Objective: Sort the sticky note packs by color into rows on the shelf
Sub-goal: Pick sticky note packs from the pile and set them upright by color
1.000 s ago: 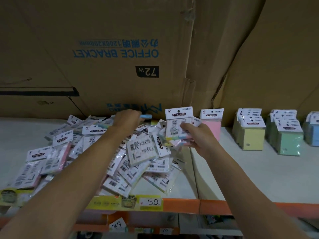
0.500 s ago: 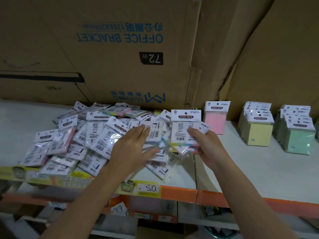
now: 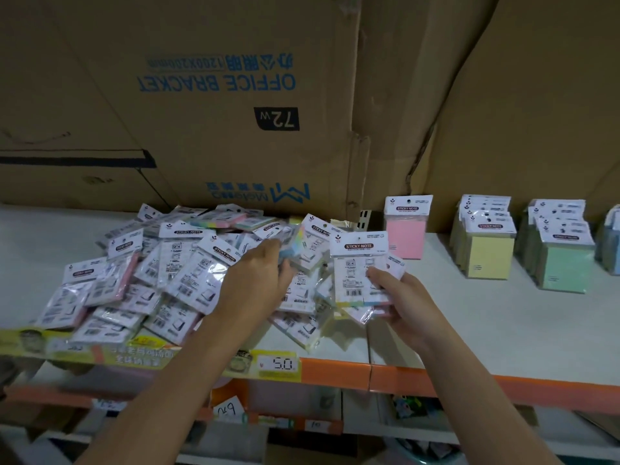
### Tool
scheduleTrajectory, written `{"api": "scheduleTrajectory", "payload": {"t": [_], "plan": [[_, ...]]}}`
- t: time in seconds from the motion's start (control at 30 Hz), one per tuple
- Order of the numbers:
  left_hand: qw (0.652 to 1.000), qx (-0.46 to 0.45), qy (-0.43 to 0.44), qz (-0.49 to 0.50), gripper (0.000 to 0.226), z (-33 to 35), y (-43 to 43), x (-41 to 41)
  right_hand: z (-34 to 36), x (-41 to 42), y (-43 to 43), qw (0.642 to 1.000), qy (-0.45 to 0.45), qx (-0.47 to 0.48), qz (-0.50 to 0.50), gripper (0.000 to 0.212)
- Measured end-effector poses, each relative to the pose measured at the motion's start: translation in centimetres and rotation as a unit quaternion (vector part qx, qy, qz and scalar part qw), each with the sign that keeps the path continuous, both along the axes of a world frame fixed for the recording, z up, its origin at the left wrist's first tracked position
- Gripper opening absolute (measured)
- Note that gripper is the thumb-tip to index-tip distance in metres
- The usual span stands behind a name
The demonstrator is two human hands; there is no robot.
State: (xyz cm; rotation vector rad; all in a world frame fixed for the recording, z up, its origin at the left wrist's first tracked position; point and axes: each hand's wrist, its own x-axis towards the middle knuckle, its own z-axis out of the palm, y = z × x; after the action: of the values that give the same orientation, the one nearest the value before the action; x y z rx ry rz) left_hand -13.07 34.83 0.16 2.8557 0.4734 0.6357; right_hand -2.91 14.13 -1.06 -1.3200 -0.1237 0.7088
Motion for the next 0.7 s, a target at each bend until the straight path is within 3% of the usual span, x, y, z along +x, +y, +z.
{"api": "scheduleTrajectory", "payload": {"t": [0.23,0.43,0.6,0.7], "plan": [[0.995,-0.081,-0.057,-0.003,0.039,-0.6,-1.2,0.2,0.2,-1.2,1.1,1.000,-0.012,-0.003,0.012,0.018],[0.987,-0.037,-0.139,-0.066,0.040,-2.0,-3.1,-0.5,0.2,-1.8,2.6,0.998,-0.054,-0.036,0.007,0.016],[0.960,0.034,-0.181,-0.211,0.043,-3.7,-4.5,-0.6,0.2,-2.5,2.9,1.000,-0.016,0.015,0.011,0.041],[0.957,-0.018,-0.152,-0.248,0.045,-4.4,-4.6,-0.6,0.1,-2.3,2.1,0.996,0.041,0.072,0.014,0.061]]}}
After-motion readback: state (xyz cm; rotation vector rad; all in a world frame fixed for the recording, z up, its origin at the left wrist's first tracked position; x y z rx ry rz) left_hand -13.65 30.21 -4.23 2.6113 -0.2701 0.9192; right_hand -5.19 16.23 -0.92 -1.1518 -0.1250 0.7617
